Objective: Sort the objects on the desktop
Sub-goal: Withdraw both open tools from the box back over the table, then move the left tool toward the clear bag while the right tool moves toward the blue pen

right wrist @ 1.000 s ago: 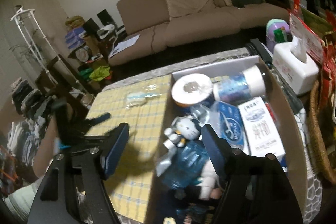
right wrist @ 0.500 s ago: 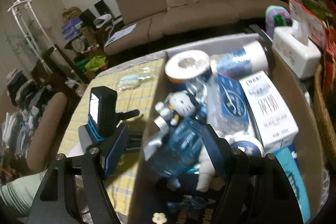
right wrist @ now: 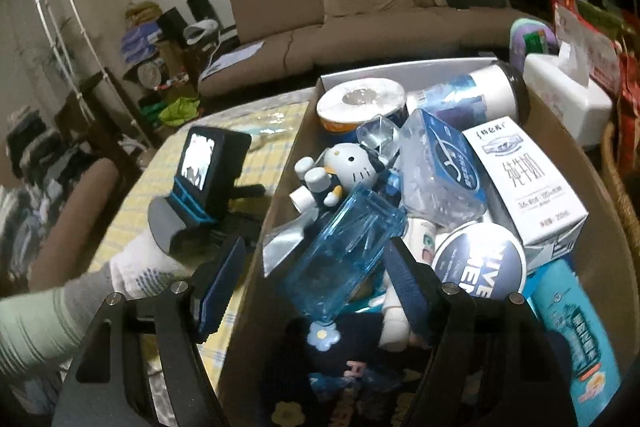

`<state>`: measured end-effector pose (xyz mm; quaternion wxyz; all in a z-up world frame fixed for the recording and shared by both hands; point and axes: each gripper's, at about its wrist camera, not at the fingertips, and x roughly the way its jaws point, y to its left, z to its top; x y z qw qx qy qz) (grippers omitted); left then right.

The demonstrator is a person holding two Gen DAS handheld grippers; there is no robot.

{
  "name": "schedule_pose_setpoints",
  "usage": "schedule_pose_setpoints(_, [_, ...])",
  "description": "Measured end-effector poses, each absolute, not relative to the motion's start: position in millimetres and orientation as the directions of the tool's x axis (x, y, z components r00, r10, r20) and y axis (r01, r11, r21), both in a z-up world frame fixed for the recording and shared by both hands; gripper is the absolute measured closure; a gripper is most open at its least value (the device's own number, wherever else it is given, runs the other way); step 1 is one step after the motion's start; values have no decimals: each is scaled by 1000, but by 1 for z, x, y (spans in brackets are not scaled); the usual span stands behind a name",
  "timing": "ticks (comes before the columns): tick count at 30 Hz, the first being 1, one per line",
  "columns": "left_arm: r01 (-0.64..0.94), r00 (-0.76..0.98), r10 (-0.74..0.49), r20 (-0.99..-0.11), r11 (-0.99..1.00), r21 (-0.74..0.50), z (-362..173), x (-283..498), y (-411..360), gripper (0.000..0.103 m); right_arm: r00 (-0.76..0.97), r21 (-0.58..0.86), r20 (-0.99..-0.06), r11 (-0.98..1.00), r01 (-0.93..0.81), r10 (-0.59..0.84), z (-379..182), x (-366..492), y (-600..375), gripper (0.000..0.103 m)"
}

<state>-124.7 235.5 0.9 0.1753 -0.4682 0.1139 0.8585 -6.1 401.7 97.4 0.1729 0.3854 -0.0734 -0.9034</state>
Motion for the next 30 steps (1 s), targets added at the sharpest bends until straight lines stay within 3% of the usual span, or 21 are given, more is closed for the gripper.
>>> schedule_pose_setpoints(4, [-401,-513,156,-844,-913,76,3,-133,225,11,-603,253,-702,-924,286,-378,92,-11,400,29])
schedule_pose_setpoints(10, [-355,-482,335,-810,-920,-169,21,-143,210,12,-618,242,-693,-927,286,-372,93,-7,400,29])
schedule_pose_setpoints(12, [-385,-461,333,-823,-910,-152,16,-142,224,17,-620,243,-692,-928,281,-369,92,-8,401,29])
schedule_pose_setpoints(13, [-388,-455,324,-830,-911,-143,13,-143,229,31,-620,245,-692,-928,281,-370,93,-8,401,29])
schedule_pose_setpoints(15, [-389,-437,299,-848,-913,-122,5,-144,234,37,-620,249,-692,-928,276,-370,93,-8,401,29])
schedule_pose_setpoints(21, [-435,-496,175,-851,-898,69,3,-147,237,28,-607,251,-704,-928,275,-370,94,-10,401,29])
schedule_pose_setpoints(27, [-378,-515,95,-852,-917,126,6,-163,205,30,-610,239,-710,-935,263,-353,94,-10,400,29])
schedule_pose_setpoints(30, [-367,-500,140,-855,-928,63,8,-159,185,32,-622,226,-706,-940,255,-339,96,-8,399,29])
